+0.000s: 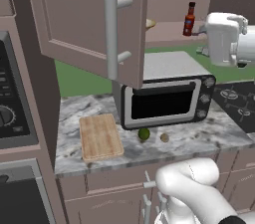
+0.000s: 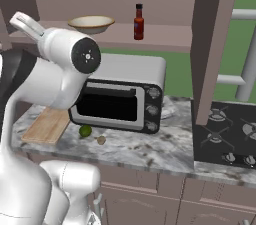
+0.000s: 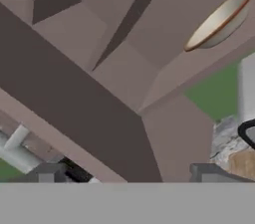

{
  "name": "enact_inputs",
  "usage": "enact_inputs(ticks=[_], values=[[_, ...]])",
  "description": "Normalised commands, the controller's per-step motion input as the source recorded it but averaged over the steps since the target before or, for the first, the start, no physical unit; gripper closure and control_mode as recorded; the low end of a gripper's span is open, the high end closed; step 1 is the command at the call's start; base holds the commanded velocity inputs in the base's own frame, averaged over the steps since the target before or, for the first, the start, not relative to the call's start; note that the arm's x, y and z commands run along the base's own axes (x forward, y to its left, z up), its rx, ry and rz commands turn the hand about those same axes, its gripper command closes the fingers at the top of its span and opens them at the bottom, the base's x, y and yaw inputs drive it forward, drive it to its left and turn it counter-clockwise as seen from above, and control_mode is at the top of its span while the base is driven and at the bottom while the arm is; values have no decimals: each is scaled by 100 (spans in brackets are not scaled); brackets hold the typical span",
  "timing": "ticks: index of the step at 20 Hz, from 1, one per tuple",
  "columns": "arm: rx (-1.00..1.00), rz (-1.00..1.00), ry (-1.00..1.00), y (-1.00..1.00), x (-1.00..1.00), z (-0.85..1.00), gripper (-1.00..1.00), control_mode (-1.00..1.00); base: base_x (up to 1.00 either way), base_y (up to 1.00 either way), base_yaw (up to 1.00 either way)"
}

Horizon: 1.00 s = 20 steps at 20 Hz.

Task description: Open the cabinet. Place the bowl and condiment on the counter. Then place the lime and garlic on the cutting board.

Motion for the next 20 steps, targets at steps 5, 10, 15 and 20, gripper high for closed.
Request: enact_inputs(ticks=[5, 10, 15, 20], values=[[14, 19, 28, 63, 100, -1, -100, -100, 0, 0, 0], [4, 43, 31, 87, 86, 0, -100, -100, 0, 0, 0], [-3, 51, 16, 100, 17, -4, -100, -100, 0, 0, 0], [-22, 42, -2, 100, -18, -18, -100, -100, 0, 0, 0]])
